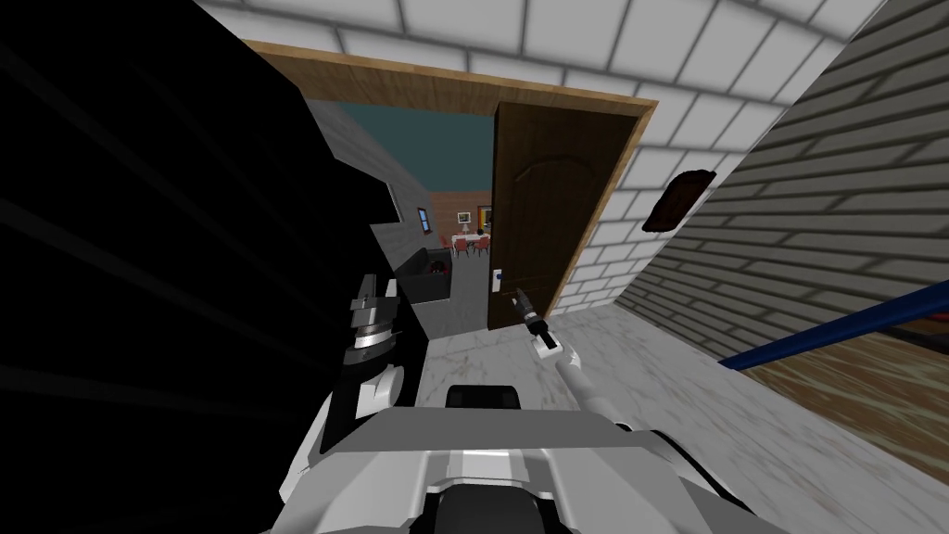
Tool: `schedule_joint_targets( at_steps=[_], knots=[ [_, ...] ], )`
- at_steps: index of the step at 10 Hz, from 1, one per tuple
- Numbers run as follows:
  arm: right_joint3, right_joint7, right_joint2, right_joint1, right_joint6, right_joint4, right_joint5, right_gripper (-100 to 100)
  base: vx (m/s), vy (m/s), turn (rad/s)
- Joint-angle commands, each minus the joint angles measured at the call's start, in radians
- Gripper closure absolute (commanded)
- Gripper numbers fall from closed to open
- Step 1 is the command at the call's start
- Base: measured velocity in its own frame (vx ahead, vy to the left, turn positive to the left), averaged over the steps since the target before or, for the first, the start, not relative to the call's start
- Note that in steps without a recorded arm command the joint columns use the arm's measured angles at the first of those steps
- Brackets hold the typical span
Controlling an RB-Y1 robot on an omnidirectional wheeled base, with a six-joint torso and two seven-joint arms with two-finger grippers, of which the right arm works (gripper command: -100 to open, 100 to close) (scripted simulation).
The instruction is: Pull the door open
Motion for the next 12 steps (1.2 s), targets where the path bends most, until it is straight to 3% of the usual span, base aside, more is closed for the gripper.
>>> schedule_joint_targets(
  at_steps=[1,8,11,12],
  knots=[
    [0.003,-0.010,-0.005,-0.023,0.002,0.042,0.008,-100,0.088,0.043,-0.031],
    [0.014,-0.054,-0.035,-0.108,0.009,0.193,0.037,-100,0.092,0.039,-0.030],
    [0.018,-0.067,-0.043,-0.134,0.012,0.240,0.046,-100,0.117,0.043,-0.023],
    [0.017,-0.064,-0.042,-0.127,0.010,0.230,0.044,-100,0.043,0.019,-0.004]
  ],
)
